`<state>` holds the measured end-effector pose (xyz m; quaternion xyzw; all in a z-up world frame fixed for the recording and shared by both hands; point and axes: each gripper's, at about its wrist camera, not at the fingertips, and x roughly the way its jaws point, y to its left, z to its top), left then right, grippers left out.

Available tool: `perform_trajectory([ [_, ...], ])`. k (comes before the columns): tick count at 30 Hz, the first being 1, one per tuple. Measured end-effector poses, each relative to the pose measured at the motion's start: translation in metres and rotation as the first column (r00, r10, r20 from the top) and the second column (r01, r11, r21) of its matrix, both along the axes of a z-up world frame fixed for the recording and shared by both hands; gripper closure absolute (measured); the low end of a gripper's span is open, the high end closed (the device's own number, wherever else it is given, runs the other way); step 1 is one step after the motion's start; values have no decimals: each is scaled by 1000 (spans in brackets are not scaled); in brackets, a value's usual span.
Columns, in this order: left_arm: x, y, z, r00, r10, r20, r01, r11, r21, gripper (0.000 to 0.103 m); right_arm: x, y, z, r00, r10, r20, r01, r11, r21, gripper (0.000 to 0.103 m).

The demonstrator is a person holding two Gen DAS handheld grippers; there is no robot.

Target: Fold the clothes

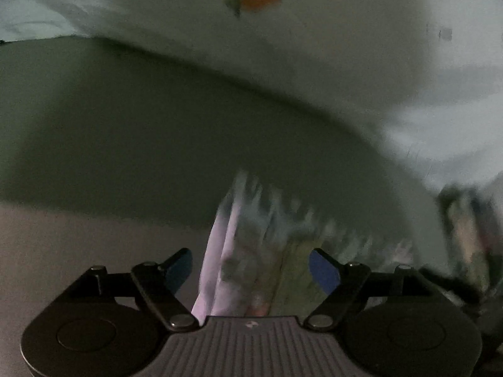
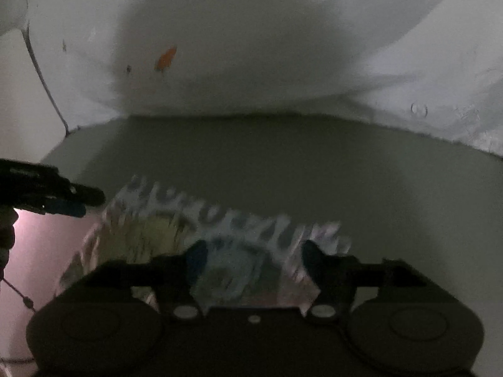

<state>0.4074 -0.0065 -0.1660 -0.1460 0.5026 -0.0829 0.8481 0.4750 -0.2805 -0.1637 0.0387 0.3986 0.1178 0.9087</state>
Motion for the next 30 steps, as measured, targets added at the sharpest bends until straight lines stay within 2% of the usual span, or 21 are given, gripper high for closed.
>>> perform_trajectory([
  [2, -7, -5, -11, 1000, -20, -2, 20, 998, 68, 20, -7, 1, -9, 999, -38, -36, 38, 999, 7, 23],
  [5, -6, -7, -18, 997, -60, 39, 56, 993, 104, 15, -15, -4, -16, 997, -67, -34, 66, 997, -27, 19],
  [7, 1, -6, -22, 996, -83, 39, 80, 993, 82, 12, -23, -8, -20, 997, -75, -33, 73, 995, -70, 18],
  [9, 10, -4, -28, 994, -104, 34, 103, 993, 51, 11, -23, -17, -25, 993, -110, -44, 107, 992, -69, 17],
  [13, 36, 2, -34, 993, -119, 17, 119, 993, -26, 8, -14, -45, -40, 979, -193, -68, 196, 980, 45, 15],
  [18, 52, -11, -37, 972, -227, 65, 227, 974, -6, 5, 10, -61, -52, 976, -206, -68, 213, 970, 117, 24],
  [19, 54, -13, -38, 966, -248, 73, 249, 968, -2, 5, 15, -62, -52, 978, -198, -63, 204, 970, 129, 30],
  [20, 56, -15, -38, 962, -263, 79, 264, 964, -5, 5, 19, -63, -52, 980, -189, -58, 196, 970, 141, 43],
  [23, 60, -18, -39, 950, -297, 95, 302, 952, -43, 5, 32, -59, -54, 988, -144, -51, 151, 976, 156, 56],
  [25, 58, -24, -41, 939, -320, 127, 326, 945, -34, 5, 37, -56, -54, 992, -119, -44, 124, 982, 145, 56],
  [27, 55, -34, -43, 921, -361, 149, 363, 932, 14, 4, 41, -55, -54, 994, -99, -39, 104, 985, 135, 56],
  [29, 51, -33, -41, 912, -379, 159, 379, 925, 30, 5, 41, -59, -54, 995, -90, -48, 96, 982, 162, 57],
  [30, 50, -32, -41, 911, -379, 162, 382, 924, 15, 6, 42, -61, -54, 995, -88, -52, 96, 979, 180, 58],
])
